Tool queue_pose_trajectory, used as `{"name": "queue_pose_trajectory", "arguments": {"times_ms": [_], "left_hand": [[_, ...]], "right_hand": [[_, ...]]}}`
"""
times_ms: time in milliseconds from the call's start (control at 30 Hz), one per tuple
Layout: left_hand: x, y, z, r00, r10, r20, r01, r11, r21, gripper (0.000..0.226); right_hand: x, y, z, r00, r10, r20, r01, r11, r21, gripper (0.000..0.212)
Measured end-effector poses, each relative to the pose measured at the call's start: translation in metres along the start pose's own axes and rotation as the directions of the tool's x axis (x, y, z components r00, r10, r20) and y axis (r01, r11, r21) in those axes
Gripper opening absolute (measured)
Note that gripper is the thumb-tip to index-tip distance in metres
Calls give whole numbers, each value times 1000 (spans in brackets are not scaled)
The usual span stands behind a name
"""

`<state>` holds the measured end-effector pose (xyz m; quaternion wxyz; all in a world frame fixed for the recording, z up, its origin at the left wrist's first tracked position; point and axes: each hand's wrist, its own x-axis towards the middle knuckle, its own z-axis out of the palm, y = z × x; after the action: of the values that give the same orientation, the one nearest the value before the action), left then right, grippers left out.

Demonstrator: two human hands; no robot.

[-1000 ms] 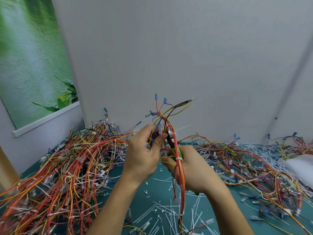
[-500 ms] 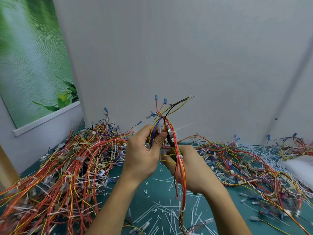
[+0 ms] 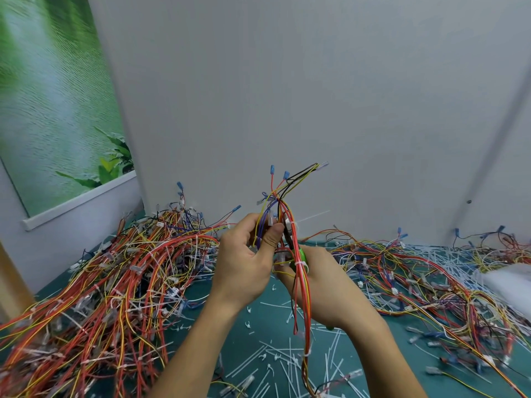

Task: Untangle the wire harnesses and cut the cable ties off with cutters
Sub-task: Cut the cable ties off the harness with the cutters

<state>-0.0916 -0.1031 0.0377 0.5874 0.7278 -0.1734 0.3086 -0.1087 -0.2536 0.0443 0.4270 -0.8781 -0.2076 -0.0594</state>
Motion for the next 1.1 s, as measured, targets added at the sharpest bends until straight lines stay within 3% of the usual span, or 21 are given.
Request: {"name": "queue_pose_trajectory", "arguments": {"times_ms": [233, 667, 1100], "left_hand": [[0, -2, 5, 999, -47, -8, 46, 994, -95, 14], [-3, -2, 9, 992, -29, -121, 12, 991, -134, 28], [-2, 1, 8, 989, -91, -116, 67, 978, -198, 35]], "right_hand": [[0, 2, -2, 999, -27, -31, 27, 1000, -13, 34], [-1, 1, -6, 999, -13, -52, 13, 1000, 1, 39], [-2, -2, -8, 1000, -5, -27, 5, 1000, 24, 43]]}}
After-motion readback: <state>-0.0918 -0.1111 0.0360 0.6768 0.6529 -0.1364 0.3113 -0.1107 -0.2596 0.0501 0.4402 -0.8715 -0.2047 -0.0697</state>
